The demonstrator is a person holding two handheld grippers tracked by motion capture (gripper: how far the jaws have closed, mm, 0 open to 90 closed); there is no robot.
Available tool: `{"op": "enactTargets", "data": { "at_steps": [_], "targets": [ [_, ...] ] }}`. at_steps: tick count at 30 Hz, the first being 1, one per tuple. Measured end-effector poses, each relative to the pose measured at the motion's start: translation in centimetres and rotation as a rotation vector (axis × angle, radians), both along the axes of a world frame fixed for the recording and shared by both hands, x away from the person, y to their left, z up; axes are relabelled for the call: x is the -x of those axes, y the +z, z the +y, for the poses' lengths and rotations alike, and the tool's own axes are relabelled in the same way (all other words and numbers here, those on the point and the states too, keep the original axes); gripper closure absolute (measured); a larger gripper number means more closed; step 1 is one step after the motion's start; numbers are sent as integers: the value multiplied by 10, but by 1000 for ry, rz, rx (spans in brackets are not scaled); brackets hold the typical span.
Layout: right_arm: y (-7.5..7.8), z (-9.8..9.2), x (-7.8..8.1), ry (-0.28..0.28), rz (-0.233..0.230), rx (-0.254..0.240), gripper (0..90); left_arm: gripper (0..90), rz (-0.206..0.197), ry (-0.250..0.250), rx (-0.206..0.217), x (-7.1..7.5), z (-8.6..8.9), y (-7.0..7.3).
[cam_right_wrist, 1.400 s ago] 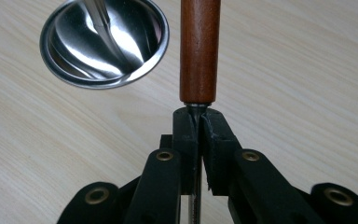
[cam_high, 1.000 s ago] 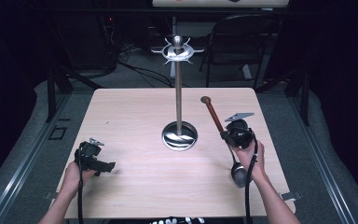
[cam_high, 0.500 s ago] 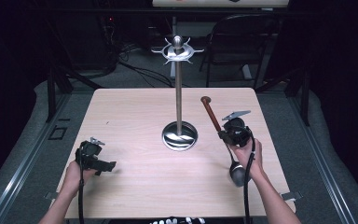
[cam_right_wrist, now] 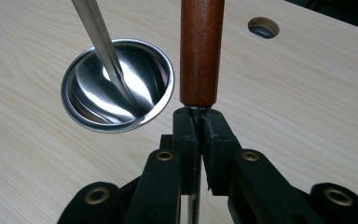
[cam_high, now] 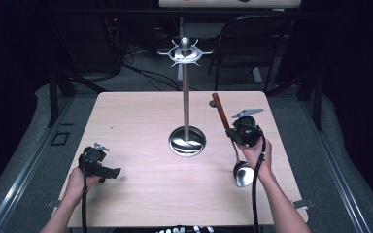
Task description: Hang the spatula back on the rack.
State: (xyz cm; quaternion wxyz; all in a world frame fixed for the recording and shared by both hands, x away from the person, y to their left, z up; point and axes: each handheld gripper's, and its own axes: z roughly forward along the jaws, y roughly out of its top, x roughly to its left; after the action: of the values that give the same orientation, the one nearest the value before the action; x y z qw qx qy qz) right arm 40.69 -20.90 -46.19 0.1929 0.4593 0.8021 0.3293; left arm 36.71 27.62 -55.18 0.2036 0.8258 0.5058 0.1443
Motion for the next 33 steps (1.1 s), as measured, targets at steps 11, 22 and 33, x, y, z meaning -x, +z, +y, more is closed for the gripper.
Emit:
{"op": "enactTargets", "data": {
  "at_steps": [11, 22, 33],
  "targets": [
    [11, 2, -5, -12, -46, -28, 853, 7, 9, -14, -1, 0, -1, -1],
    [22, 1, -7, -19, -79, -62, 853, 7, 14, -18, -1, 0, -1, -1],
    [31, 2, -10, -28, -129, -99, 853, 7, 10, -20, -6, 0, -1, -2]
  ]
}}
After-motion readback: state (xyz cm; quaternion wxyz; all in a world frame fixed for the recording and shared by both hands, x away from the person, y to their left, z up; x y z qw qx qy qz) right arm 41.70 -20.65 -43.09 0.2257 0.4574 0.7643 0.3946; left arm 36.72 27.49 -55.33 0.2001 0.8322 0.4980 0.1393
